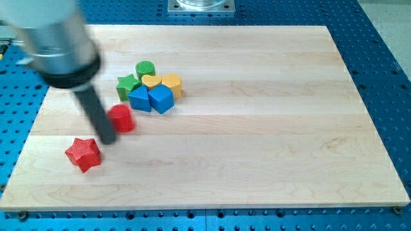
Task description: Place the red circle to the right side of the cube
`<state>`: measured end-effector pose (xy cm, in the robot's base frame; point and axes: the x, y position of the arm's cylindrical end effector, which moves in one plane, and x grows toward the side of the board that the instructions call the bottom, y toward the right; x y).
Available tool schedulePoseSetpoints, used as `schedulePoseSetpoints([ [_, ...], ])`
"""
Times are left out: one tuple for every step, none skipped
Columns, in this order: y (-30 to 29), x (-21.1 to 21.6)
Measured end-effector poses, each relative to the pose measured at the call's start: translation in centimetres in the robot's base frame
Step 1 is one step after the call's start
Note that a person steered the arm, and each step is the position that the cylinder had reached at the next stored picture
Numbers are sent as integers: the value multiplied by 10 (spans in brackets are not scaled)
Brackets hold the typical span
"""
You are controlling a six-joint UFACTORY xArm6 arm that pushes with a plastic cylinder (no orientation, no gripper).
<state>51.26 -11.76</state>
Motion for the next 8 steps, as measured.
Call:
schedulePoseSetpoints([
  [20,8],
  [-5,12],
  [-44,19],
  [-19,5],
  [20,-3],
  [-7,-4],
  [5,-27],
  [53,-32],
])
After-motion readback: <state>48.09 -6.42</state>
